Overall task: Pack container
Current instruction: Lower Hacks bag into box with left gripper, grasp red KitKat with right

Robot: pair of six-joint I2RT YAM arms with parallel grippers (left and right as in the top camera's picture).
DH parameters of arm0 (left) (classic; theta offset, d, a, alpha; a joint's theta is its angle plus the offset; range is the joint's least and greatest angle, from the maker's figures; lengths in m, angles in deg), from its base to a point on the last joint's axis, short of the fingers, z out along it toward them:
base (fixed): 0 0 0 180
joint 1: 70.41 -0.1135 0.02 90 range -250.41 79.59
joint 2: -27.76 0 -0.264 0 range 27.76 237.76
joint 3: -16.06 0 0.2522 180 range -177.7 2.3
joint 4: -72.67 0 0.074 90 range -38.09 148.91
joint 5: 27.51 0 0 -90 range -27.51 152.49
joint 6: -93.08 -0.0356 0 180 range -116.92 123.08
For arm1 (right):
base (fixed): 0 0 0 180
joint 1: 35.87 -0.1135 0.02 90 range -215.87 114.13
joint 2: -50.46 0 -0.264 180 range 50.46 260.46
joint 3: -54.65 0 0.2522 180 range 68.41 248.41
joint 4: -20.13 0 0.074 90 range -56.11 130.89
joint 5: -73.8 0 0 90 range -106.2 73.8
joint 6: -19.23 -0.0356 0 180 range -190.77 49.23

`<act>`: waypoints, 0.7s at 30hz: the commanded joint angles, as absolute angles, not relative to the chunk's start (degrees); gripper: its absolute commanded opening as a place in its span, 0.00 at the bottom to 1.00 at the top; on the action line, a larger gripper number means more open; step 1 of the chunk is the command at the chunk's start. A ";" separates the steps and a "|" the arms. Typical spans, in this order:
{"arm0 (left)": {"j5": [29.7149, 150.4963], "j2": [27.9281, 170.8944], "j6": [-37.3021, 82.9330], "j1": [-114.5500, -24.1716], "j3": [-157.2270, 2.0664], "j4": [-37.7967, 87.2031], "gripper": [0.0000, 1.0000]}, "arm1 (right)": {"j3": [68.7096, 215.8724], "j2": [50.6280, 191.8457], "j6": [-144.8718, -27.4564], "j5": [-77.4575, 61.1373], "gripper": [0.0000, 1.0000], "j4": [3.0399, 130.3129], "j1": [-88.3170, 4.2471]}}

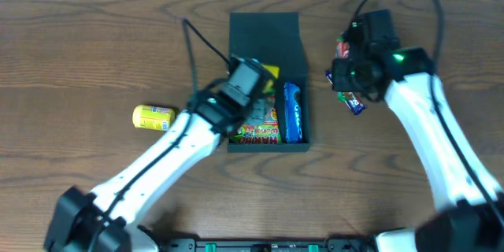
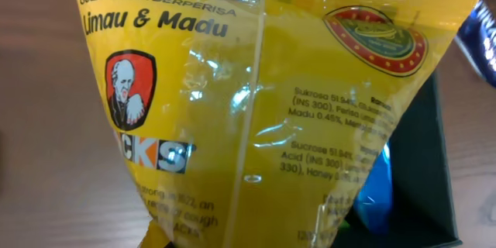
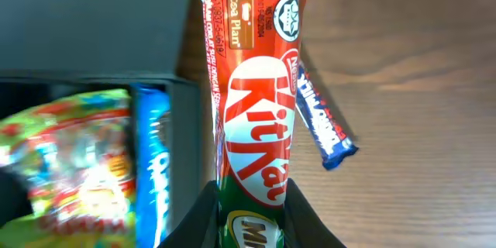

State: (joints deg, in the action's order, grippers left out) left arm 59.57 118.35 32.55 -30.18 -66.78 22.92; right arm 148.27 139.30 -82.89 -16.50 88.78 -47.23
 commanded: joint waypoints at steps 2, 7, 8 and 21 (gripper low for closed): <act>59.37 120.99 42.39 -27.45 -67.90 22.79 0.39 | 148.99 134.91 -84.02 -16.61 0.13 90.71 -46.99; 58.68 120.67 44.88 -27.80 -67.96 22.35 0.95 | 148.99 132.96 -84.00 -16.61 0.14 94.27 -46.99; 58.48 120.34 44.88 -28.00 -67.96 22.33 0.95 | 148.97 132.96 -84.00 -16.59 0.14 94.77 -46.99; 46.15 103.71 42.89 -29.59 -67.96 17.41 0.95 | 148.20 135.87 -85.60 -8.94 0.14 95.45 -53.96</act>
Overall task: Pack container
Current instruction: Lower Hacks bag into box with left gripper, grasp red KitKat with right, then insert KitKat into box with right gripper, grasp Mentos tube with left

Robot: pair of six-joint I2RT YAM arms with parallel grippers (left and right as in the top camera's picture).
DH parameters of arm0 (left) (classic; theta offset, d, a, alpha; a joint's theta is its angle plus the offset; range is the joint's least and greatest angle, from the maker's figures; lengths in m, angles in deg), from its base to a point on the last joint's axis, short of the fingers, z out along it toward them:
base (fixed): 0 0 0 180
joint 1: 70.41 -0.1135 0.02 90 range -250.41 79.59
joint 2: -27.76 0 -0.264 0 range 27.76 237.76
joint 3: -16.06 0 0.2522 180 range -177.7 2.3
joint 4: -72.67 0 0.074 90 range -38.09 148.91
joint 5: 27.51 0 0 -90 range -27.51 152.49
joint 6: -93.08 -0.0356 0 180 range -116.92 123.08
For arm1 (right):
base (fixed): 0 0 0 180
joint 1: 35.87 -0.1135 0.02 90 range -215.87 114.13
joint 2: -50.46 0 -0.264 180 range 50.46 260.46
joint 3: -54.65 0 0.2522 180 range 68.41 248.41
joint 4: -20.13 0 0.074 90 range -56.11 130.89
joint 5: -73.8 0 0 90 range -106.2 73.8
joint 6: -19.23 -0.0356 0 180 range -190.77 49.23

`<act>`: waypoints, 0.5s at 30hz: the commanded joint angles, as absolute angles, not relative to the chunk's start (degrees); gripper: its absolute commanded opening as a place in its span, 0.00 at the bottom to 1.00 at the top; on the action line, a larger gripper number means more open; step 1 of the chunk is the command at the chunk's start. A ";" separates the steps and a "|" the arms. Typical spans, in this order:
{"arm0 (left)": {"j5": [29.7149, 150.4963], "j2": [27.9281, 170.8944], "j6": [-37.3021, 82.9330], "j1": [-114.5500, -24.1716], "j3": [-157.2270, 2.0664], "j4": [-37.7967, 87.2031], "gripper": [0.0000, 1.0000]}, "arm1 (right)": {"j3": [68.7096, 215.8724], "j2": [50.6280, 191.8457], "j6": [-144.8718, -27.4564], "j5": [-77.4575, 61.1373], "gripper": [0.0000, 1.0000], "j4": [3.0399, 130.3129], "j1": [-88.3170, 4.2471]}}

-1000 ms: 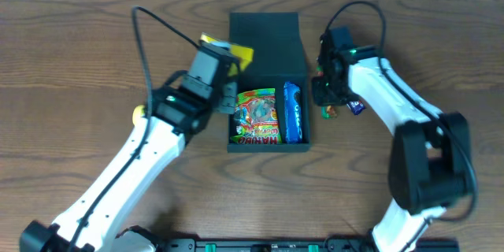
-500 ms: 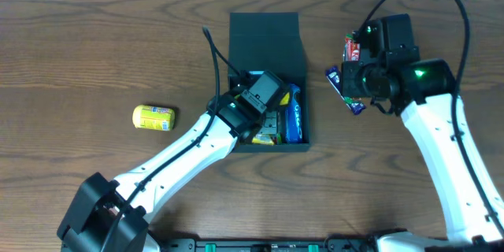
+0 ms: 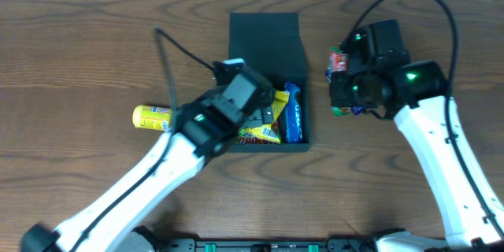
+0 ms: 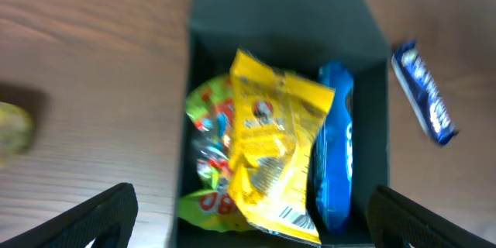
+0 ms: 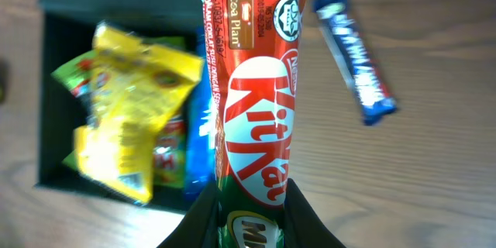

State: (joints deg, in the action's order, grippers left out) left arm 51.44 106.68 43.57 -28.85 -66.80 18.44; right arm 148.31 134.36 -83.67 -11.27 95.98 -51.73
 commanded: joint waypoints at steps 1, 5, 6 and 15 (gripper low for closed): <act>45.50 102.59 42.91 -29.70 -67.96 16.82 0.95 | 148.12 136.70 -86.40 -8.89 0.14 95.01 -54.74; 45.06 99.16 41.91 -30.01 -67.96 14.90 0.95 | 148.09 141.42 -89.44 -8.89 0.14 93.66 -56.86; 45.06 98.53 41.82 -30.01 -67.96 14.40 0.95 | 148.09 142.76 -90.14 -8.89 0.14 93.51 -57.15; 42.72 96.97 41.60 -30.01 -67.96 9.39 0.95 | 148.09 155.15 -90.97 -7.95 0.15 93.00 -59.16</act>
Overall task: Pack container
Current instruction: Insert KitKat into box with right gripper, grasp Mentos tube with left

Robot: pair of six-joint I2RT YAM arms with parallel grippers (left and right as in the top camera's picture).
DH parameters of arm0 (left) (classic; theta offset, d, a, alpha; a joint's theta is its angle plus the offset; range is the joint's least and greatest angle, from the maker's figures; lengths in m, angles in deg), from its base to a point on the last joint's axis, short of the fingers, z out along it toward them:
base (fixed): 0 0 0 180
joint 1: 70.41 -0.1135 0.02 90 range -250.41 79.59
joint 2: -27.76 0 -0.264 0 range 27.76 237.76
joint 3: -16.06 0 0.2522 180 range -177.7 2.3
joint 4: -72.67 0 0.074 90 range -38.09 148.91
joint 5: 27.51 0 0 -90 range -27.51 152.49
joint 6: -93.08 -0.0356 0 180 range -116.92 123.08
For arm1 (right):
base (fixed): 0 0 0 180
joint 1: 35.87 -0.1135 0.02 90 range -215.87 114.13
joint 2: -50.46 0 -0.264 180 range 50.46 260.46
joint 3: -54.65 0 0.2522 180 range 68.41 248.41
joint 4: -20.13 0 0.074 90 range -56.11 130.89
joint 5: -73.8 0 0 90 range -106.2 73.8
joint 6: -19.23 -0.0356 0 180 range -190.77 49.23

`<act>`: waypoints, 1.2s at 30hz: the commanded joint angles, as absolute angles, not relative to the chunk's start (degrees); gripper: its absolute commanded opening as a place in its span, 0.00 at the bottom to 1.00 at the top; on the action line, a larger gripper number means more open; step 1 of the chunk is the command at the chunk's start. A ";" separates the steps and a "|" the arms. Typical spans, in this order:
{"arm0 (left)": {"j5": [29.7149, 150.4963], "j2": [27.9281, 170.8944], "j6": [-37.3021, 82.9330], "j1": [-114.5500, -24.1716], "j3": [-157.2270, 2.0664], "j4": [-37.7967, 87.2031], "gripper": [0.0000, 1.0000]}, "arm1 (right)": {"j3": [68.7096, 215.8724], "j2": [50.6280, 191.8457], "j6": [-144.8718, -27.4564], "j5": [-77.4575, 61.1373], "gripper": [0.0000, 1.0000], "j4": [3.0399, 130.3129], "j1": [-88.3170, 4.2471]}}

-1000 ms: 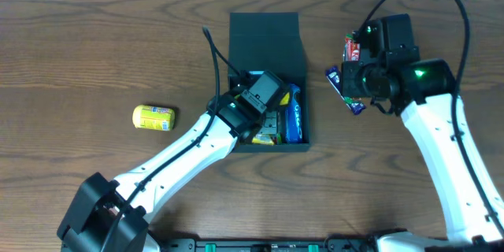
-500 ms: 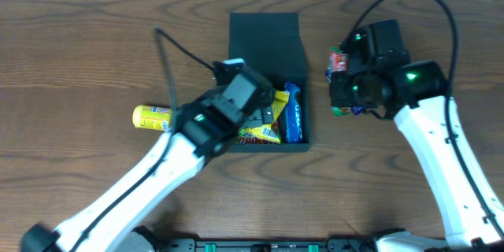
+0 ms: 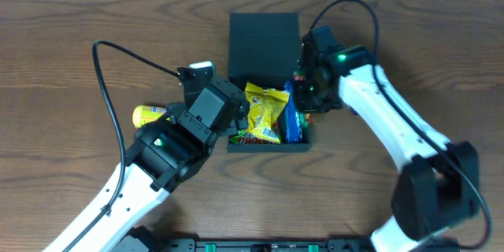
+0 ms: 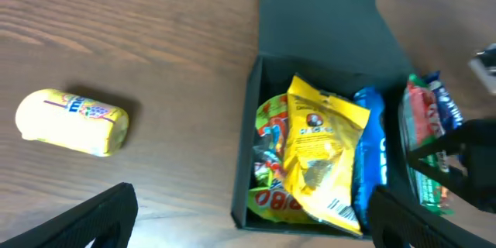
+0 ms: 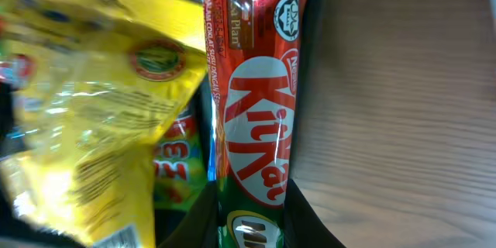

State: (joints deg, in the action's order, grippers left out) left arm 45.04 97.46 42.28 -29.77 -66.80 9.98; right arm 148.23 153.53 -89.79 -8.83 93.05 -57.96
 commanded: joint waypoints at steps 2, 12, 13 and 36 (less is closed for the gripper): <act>42.37 96.95 41.56 -30.01 -67.96 9.17 0.95 | 148.09 156.37 -91.17 -7.97 0.15 93.07 -59.20; 40.95 96.97 40.33 -30.01 -67.96 8.28 0.96 | 148.55 155.72 -92.63 -8.02 0.80 95.56 -59.16; 40.08 96.97 40.31 -30.01 -67.94 7.86 0.95 | 148.71 155.21 -92.61 -8.06 0.77 96.08 -59.16; 52.27 98.24 39.85 -42.53 -53.06 17.00 0.14 | 148.16 154.49 -90.84 -8.94 0.50 92.09 -69.35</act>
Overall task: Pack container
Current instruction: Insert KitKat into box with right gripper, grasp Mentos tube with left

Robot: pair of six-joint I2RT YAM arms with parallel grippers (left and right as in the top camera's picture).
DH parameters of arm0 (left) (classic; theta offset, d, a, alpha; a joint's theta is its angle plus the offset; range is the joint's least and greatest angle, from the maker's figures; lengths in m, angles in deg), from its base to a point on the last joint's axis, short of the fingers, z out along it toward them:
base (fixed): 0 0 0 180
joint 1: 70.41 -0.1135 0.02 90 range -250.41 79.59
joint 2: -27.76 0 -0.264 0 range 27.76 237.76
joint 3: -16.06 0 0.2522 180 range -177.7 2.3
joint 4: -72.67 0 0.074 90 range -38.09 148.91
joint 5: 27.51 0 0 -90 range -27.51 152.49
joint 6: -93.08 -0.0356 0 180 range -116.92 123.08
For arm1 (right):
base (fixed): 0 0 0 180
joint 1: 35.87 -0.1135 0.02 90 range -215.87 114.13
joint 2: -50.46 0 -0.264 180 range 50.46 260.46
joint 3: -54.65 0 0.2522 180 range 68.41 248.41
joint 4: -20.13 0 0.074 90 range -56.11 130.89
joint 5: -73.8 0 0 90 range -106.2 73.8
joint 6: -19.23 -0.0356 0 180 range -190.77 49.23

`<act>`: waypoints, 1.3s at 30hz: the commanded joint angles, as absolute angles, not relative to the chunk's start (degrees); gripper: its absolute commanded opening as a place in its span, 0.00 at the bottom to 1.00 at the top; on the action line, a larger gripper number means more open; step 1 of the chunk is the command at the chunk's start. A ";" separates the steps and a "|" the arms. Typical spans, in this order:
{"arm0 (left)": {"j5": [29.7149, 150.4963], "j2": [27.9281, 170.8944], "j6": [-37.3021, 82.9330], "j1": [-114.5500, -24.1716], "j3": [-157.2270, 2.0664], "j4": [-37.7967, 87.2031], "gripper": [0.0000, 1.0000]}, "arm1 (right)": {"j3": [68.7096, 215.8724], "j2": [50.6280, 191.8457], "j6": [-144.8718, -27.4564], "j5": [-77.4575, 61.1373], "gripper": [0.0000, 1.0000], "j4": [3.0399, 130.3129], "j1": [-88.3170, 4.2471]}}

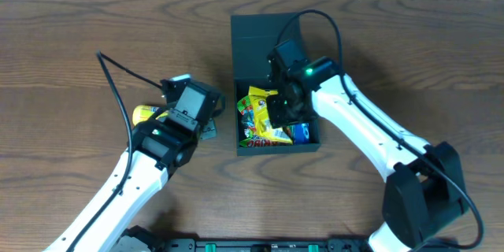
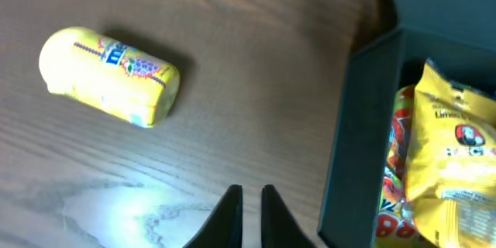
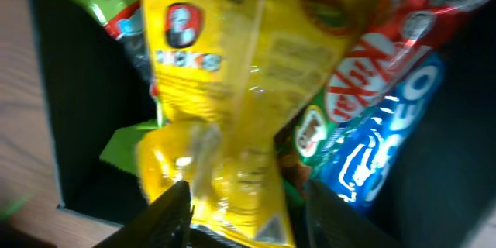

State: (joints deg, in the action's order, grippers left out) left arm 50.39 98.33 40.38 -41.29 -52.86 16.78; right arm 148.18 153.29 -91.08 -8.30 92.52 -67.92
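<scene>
The black box (image 1: pixel 277 147) stands open in mid-table with its lid (image 1: pixel 264 31) folded back. Inside lie a yellow sweet bag (image 3: pixel 248 85), a red KitKat bar (image 3: pixel 372 70), a blue Oreo pack (image 3: pixel 384 151) and a green gummy bag (image 3: pixel 101 0). My right gripper (image 3: pixel 252 217) hangs open just over the yellow bag and holds nothing. A yellow can (image 2: pixel 108 77) lies on its side on the table left of the box. My left gripper (image 2: pixel 248 209) is shut and empty, low over the wood between the can and the box wall (image 2: pixel 364 124).
In the overhead view the yellow can (image 1: pixel 146 114) is partly covered by my left arm, and my left gripper (image 1: pixel 206 128) sits close to the box's left side. Bare wood lies to the left and in front.
My right gripper was shut on the KitKat at the box's right edge; now it is open over the box and the bar lies inside. My left gripper has shut and moved left, nearer the can.
At first my left gripper held the yellow bag over the box and my right held the KitKat beside it. Then the bag lay in the box with the left gripper open. Then the KitKat was at the box's edge. Now it lies inside, released.
</scene>
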 commanded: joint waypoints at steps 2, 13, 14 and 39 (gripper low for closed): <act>53.69 98.24 38.80 -43.01 -53.06 17.48 0.18 | 148.16 155.06 -90.86 -9.18 0.52 91.34 -69.96; 54.61 98.24 38.80 -43.08 -53.06 17.44 0.25 | 148.75 159.76 -92.02 -9.35 0.01 88.50 -70.50; 54.61 98.24 38.80 -43.08 -53.06 17.52 0.26 | 149.49 159.24 -92.09 -8.35 0.01 89.03 -70.50; 54.63 98.24 38.85 -43.08 -53.06 17.65 0.36 | 151.48 162.78 -98.19 -4.39 0.01 85.27 -74.59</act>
